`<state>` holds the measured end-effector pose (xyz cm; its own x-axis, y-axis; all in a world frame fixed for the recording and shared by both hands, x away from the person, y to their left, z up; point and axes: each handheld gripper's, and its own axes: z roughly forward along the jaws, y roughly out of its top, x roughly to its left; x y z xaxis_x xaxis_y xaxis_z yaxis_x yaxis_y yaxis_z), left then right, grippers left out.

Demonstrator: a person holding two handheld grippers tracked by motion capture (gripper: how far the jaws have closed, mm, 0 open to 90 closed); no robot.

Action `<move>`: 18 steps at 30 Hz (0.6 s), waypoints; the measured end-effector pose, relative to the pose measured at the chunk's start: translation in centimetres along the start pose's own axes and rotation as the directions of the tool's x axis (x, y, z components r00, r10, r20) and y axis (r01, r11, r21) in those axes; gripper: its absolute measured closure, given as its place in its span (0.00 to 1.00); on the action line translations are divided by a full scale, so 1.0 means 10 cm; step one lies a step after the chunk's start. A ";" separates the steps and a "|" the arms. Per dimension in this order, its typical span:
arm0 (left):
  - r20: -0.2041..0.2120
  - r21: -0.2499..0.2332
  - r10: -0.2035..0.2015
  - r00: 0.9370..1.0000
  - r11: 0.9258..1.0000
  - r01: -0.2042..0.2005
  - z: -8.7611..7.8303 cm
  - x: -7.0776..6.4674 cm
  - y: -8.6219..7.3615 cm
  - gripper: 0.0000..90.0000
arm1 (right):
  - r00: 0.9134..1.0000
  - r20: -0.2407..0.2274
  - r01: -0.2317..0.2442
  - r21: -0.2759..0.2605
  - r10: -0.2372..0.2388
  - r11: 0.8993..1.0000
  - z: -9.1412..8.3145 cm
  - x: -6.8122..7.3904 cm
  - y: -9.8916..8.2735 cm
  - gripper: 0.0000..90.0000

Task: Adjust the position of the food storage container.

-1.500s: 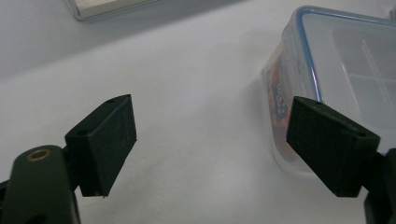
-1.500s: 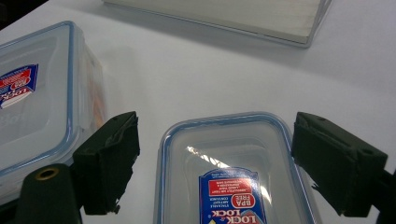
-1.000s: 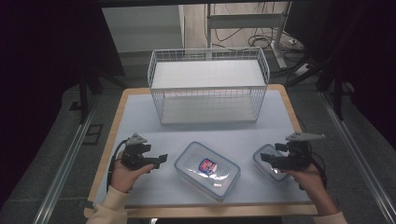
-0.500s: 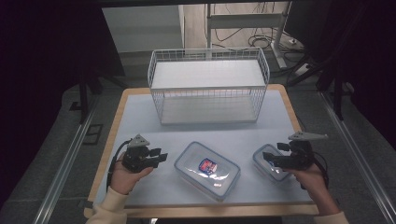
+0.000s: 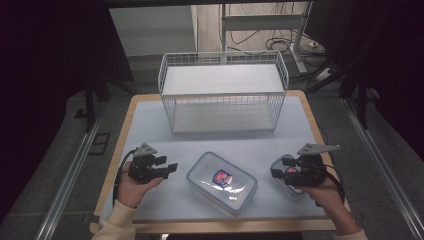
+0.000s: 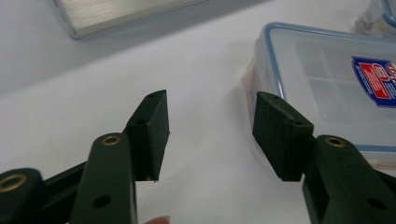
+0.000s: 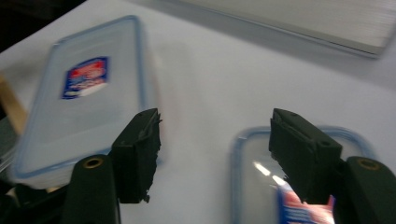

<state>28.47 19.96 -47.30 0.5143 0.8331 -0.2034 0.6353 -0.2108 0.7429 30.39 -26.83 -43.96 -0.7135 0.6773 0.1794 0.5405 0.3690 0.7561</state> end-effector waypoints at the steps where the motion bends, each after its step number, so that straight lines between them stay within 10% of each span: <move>1: -0.002 -0.004 -0.005 1.000 1.000 0.005 0.00 0.01 0.00 0.48 | 1.000 -0.016 0.011 0.004 -0.011 1.000 0.01 0.06 0.02 0.43; 9: -0.007 0.007 -0.024 1.000 1.000 0.024 0.02 0.06 -0.02 0.36 | 0.978 -0.154 0.151 0.045 -0.143 0.987 0.19 0.68 0.14 0.87; 18: -0.017 0.011 -0.026 1.000 1.000 0.026 0.05 0.08 -0.03 0.31 | 0.936 -0.283 0.249 0.104 -0.212 0.963 0.43 1.15 0.08 1.00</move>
<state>28.95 20.50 -48.01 0.4879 0.8467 -0.2122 0.6550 -0.1944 0.7302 24.58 -15.99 -44.03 -0.9080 0.3755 0.1860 0.3891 0.5906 0.7070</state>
